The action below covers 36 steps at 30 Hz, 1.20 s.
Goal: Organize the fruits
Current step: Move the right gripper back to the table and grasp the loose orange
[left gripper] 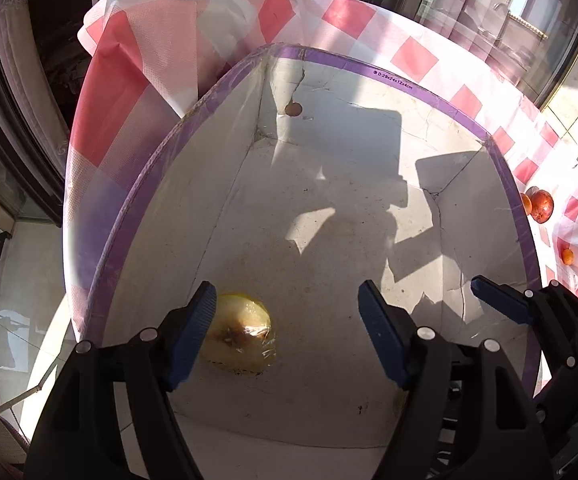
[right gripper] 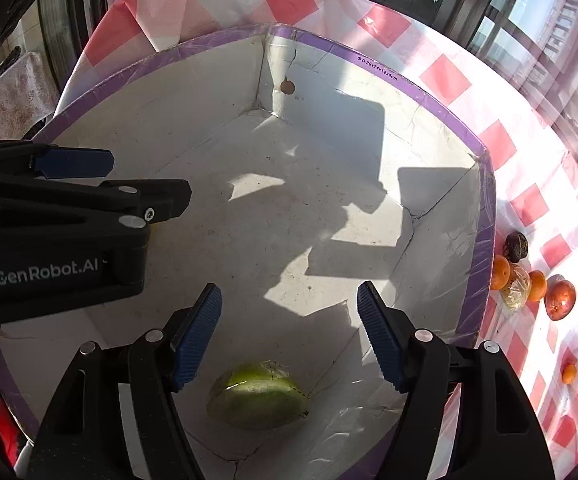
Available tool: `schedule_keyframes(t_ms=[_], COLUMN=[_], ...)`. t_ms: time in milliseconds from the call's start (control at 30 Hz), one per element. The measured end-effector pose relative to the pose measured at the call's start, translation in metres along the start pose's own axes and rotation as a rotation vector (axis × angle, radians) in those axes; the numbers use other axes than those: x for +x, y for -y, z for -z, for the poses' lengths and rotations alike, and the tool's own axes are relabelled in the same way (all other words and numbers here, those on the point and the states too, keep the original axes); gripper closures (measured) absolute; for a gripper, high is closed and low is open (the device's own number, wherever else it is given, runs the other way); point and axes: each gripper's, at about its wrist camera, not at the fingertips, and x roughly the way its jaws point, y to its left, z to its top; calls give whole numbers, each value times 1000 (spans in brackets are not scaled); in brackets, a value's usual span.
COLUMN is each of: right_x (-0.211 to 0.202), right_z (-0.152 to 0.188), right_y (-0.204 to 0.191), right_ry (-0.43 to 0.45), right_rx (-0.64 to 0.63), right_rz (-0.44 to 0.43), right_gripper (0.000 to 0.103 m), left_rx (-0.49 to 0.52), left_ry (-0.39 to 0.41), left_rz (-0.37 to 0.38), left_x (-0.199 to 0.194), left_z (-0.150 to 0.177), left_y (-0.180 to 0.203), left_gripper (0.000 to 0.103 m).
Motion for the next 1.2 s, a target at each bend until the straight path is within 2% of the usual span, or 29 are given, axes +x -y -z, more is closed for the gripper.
schedule_keyframes(t_ms=[167,233,267,333,400,433,467,567,633,667,733,767,900,1033,1100,1200], right_x=[-4,-10,-16,-32,-54,-65,-75,-92,-94,-93,-88,-83,-63,-48,-40,-38], right_z=[-1,2,5,14,28,37,47,79,103,114,140,151,197,235,253,270], right_y=[0,3,6,16,30,38,46,78,106,119,150,165,226,279,308,347], right_ry=[28,82,120,229,362,427,485,605,633,637,625,603,466,359,332,348], right_rx=[7,22,37,88,134,154,173,250,326,365,460,509,701,809,883,982], right_rz=[-27,-36,-40,-86,-104,-99,-90,-53,-18,6,73,101,198,308,309,306], right_gripper=[33,32,31,31,29,24,19,15,15,15,15,15,15,15,15,15], left_rx=[9,1,-8,-23,-21,-10,6,95,185,222,272,277,265,295,297,284], left_ry=[-13,8,43,176,376,472,563,768,844,858,846,816,632,431,390,332], left_rz=[-9,-5,-8,-46,-95,-98,-81,-9,57,89,180,235,389,403,366,314], left_x=[3,0,-6,-26,-56,-72,-86,-121,-134,-136,-134,-127,-72,7,41,82], left_z=[-3,-6,-6,-4,6,13,20,42,53,57,62,63,61,60,58,50], left_y=[2,1,1,3,14,23,33,73,106,123,153,167,218,267,281,289], left_gripper=[30,30,27,22,18,9,2,2,2,2,2,2,2,2,2,2])
